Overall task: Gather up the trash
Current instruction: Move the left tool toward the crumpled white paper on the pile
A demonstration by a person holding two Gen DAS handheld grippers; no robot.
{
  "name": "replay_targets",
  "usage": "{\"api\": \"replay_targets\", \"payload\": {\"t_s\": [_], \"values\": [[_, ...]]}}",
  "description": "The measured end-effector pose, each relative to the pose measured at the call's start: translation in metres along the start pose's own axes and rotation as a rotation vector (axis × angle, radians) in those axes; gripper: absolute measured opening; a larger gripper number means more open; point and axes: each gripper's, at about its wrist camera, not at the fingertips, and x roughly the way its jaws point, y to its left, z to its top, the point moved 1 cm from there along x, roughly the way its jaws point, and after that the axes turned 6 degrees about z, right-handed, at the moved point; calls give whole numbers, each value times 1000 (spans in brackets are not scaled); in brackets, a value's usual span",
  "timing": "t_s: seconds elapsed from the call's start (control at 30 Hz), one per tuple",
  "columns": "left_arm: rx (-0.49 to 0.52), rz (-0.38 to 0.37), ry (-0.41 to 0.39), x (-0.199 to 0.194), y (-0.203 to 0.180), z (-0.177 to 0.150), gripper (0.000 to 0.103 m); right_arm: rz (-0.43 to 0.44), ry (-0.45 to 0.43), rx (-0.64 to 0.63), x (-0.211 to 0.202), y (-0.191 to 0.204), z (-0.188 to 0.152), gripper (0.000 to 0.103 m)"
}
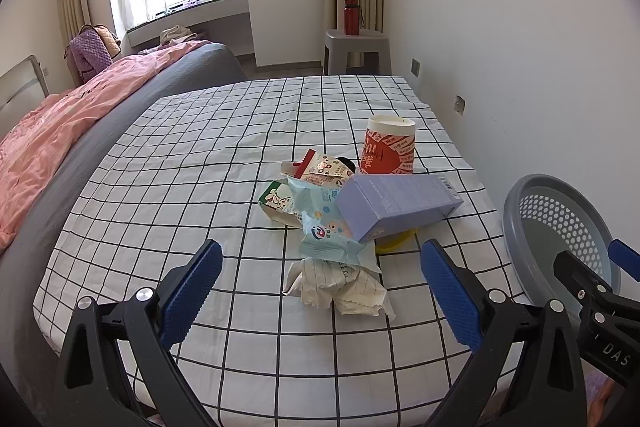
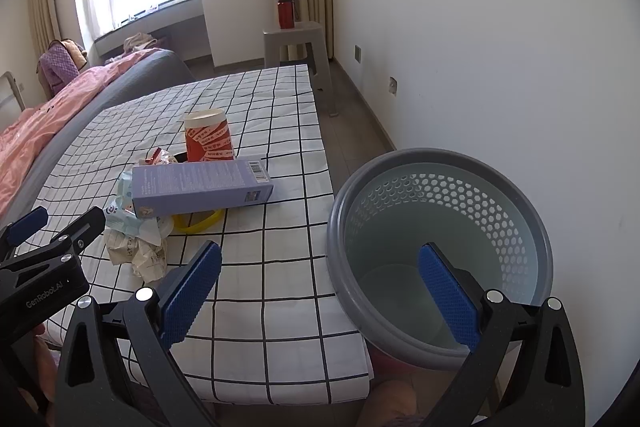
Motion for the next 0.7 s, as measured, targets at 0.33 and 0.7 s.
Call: {"api": "replay_targets", "payload": {"t_s": [0.33, 0.7], "values": [[3, 6, -3, 0, 1, -5, 95, 2, 0, 0, -1, 1, -2, 97], [5, 15, -2, -1, 0, -9, 95, 7, -3, 9, -2, 0, -4, 97]]}}
